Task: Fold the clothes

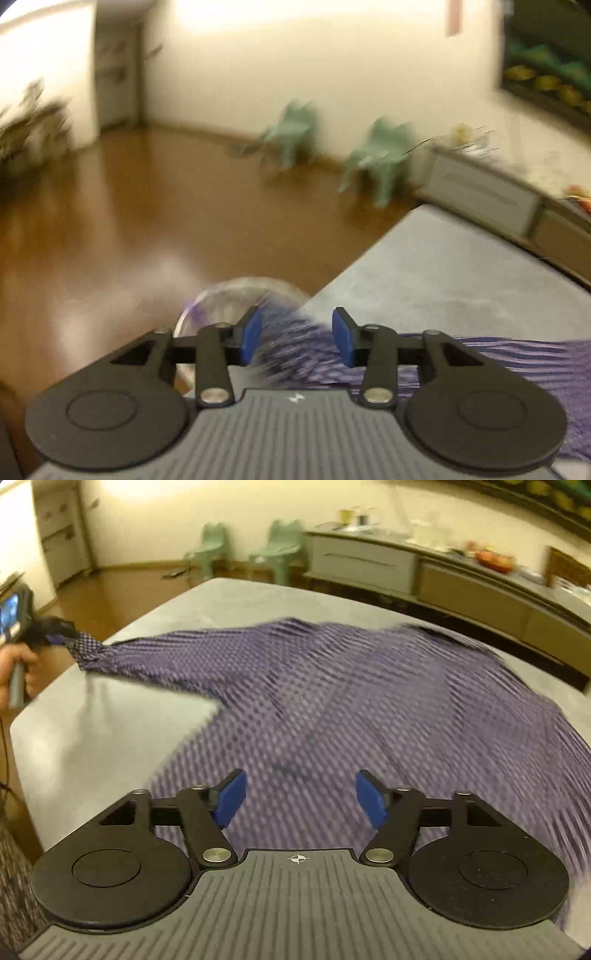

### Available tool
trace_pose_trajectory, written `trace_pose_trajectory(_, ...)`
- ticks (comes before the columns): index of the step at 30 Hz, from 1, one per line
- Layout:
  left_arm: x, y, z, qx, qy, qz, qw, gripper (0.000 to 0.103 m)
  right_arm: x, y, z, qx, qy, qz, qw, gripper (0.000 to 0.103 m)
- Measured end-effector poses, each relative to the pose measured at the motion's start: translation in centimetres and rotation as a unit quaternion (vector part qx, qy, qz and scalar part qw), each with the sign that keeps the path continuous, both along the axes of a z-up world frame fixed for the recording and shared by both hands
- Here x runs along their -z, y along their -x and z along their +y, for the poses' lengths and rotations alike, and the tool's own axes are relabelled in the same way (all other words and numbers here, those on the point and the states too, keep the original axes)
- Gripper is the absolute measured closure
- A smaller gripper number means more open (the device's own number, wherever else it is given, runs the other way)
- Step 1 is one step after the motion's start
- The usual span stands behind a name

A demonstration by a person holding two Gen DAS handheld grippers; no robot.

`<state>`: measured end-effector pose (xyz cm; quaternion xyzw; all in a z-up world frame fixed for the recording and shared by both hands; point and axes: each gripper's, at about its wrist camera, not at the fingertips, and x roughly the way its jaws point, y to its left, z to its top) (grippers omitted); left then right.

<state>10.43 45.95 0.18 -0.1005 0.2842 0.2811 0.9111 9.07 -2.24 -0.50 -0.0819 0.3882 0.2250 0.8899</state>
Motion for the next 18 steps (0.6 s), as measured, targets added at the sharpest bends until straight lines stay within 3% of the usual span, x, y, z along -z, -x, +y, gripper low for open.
trace_pose_trajectory(2,-2.0,2.8,-4.2,0.094,-0.02,-0.029,0.995,0.057,0.3,3.4,-4.2,0.042,-0.001,-0.011,0.999,0.027)
trace_pose_trajectory(3,-2.8,4.7,-6.9,0.151,-0.032,-0.044,0.987,0.054,0.5,5.0,-6.3,0.064,-0.002,-0.017,0.998,0.027)
trace_pose_trajectory(5,-3.0,8.7,-12.8,0.267,-0.047,-0.064,0.9603,0.047,1.5,7.8,-10.0,0.113,0.001,-0.016,0.993,0.027)
trace_pose_trajectory(8,0.1,14.8,-22.3,0.425,-0.07,-0.048,0.9013,0.047,1.7,12.6,-13.5,0.124,0.022,-0.018,0.992,0.027)
trace_pose_trajectory(9,1.5,16.7,-25.3,0.463,-0.105,-0.032,0.8796,0.046,1.5,14.0,-14.1,0.112,0.036,-0.023,0.993,0.026)
trace_pose_trajectory(11,4.1,20.5,-30.4,0.534,-0.179,-0.014,0.8264,0.047,1.4,16.7,-15.0,0.083,0.067,-0.035,0.994,0.019)
trace_pose_trajectory(13,6.6,24.2,-34.4,0.596,-0.253,-0.01,0.7619,0.047,1.5,19.2,-14.9,0.027,0.114,-0.052,0.992,0.015)
trace_pose_trajectory(15,8.5,26.3,-36.5,0.631,-0.293,-0.004,0.7188,0.047,2.1,20.5,-14.2,-0.021,0.167,-0.062,0.984,0.014)
trace_pose_trajectory(17,10.1,26.8,-37.5,0.637,-0.309,0.009,0.7059,0.047,3.0,21.4,-13.5,-0.061,0.216,-0.067,0.972,0.015)
trace_pose_trajectory(18,10.4,26.4,-37.7,0.634,-0.313,0.017,0.7076,0.047,3.7,21.3,-13.3,-0.071,0.235,-0.071,0.967,0.016)
